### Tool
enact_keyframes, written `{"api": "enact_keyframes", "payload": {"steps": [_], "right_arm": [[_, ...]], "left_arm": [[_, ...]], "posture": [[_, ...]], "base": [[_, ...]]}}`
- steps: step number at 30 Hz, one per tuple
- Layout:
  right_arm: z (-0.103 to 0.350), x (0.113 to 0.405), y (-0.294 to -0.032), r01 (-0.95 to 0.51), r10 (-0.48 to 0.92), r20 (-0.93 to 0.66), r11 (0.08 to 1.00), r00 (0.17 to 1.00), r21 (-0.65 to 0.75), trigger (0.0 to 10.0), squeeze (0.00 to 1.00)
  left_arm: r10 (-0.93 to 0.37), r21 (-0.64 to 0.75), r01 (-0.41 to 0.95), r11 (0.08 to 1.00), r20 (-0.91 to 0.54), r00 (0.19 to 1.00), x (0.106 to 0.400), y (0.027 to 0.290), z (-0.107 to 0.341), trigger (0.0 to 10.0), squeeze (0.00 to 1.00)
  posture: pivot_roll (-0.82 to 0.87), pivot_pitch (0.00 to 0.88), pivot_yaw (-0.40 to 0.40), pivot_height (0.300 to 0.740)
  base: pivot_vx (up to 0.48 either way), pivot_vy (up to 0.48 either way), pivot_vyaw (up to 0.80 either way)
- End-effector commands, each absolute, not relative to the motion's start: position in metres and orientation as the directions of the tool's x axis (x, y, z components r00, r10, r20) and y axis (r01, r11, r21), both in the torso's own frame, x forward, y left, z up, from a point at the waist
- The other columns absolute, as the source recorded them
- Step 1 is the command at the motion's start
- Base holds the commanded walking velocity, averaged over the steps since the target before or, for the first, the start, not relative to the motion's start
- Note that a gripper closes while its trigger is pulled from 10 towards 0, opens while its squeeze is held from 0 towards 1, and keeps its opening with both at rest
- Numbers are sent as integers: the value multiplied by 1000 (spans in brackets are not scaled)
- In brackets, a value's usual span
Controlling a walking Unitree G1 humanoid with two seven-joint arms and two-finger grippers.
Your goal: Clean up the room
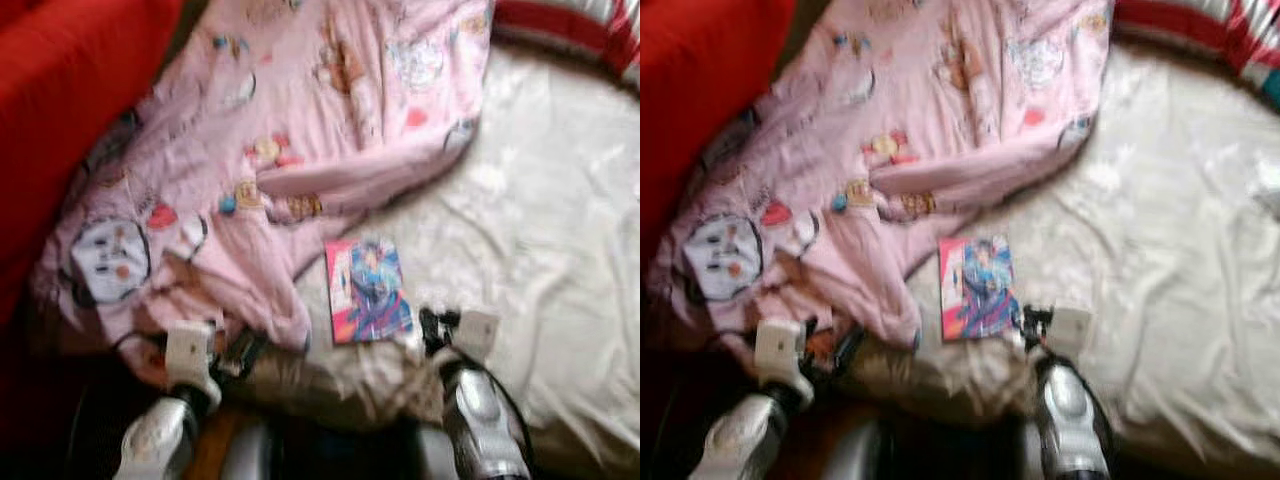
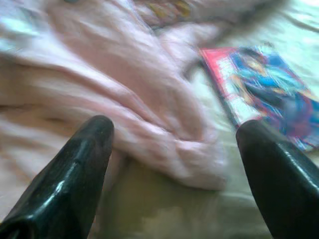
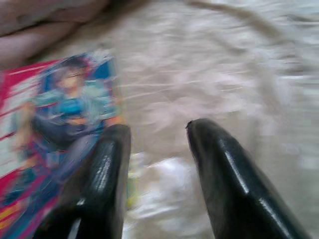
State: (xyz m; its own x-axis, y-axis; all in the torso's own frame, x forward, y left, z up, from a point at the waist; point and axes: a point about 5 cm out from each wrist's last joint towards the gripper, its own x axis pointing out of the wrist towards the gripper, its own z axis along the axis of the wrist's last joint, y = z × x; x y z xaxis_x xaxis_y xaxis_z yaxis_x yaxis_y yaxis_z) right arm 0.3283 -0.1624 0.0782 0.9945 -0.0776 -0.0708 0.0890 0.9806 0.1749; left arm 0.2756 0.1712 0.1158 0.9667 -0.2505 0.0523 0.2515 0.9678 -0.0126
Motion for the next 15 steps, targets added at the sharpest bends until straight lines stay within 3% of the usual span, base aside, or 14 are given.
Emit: {"api": "enact_keyframes", "payload": {"steps": [1, 7, 8, 10, 11, 15], "right_arm": [[60, 317, -166, 118, -94, -135, 976, 986, 183, 10000, 0], [62, 323, -157, 75, -46, -128, 970, 991, 231, 10000, 0], [63, 324, -156, 73, -43, -127, 968, 991, 241, 10000, 745], [63, 325, -156, 72, -41, -126, 966, 991, 248, 10000, 745], [64, 326, -155, 78, -43, -131, 959, 990, 274, 10000, 1000], [65, 330, -154, 95, -53, -139, 944, 989, 317, 10000, 1000]], "left_arm": [[-247, -11, 247, 969, -7, 969, 268, 174, 103, 10000, 0], [-258, -7, 258, 966, -9, 966, 268, 173, 104, 10000, 0], [-260, -7, 260, 966, -9, 966, 267, 173, 104, 10000, 0], [-262, -6, 262, 965, -10, 965, 267, 172, 104, 10000, 0], [-265, -5, 265, 964, -10, 964, 267, 172, 104, 10000, 0], [-270, -2, 270, 963, -12, 963, 267, 172, 105, 10000, 0]], "posture": [[4, 401, 36, 628], [6, 407, 43, 628], [8, 409, 44, 628], [10, 411, 45, 628], [13, 417, 49, 628], [21, 423, 58, 628]], "base": [[0, 0, 0], [0, 0, 0], [0, 0, 0], [0, 0, 0], [0, 0, 0], [0, 0, 0]]}}
